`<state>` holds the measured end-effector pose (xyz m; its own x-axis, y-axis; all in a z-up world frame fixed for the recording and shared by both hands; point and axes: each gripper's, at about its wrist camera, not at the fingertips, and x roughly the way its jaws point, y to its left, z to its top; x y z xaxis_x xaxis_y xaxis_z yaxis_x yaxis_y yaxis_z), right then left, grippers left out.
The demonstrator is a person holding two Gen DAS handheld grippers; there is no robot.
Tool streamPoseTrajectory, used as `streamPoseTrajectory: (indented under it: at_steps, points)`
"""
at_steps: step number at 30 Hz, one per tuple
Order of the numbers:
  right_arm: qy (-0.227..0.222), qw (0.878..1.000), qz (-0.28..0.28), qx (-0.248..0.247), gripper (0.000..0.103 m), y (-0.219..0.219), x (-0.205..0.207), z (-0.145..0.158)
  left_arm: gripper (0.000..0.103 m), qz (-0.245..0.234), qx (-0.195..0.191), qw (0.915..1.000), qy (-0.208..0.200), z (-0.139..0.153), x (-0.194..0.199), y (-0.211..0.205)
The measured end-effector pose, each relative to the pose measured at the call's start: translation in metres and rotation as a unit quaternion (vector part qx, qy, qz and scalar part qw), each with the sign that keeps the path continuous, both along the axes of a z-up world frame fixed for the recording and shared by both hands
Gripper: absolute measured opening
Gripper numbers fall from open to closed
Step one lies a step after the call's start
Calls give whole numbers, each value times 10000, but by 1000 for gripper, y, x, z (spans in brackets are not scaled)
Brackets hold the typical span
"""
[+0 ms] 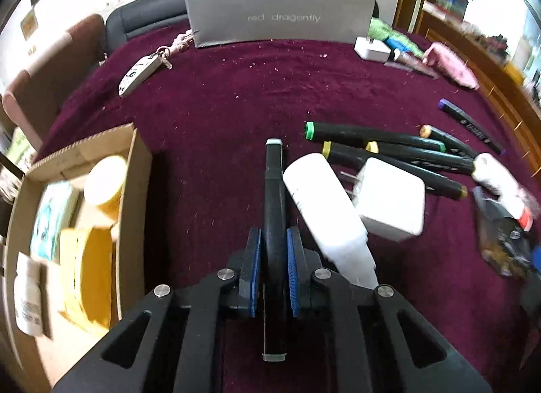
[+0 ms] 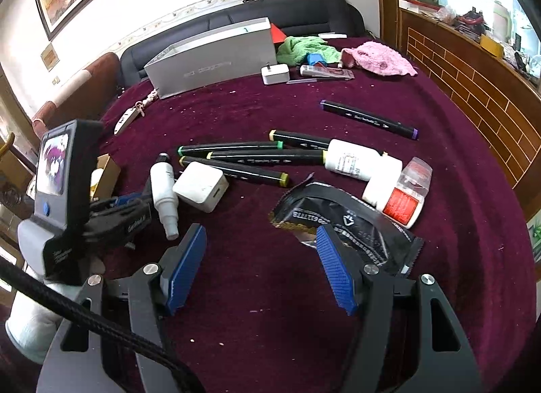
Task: Organize objects
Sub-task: 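Grasp the black marker with the left tool, then hold the marker in the left tool while the right tool grasps the white spray bottle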
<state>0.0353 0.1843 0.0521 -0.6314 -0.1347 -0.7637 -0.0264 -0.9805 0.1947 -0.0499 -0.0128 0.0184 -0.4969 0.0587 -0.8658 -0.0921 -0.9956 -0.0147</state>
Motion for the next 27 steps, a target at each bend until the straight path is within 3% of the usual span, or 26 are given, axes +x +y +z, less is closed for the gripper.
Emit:
streamPoseTrajectory:
  at_steps: [11,19,27]
  points:
    - [-164,9973,642,-325,67,-44,-19,-2,11,-109,1265,9916,257,35,65,-42]
    - [-479,9902,983,-871,67,-75,-65,-8,12,-233,1378,9889,504,56,107,-73]
    - [-879,9904,1046,-223,67,-111,-98,-26,12,-106,1472,9873,593,55,124,-103]
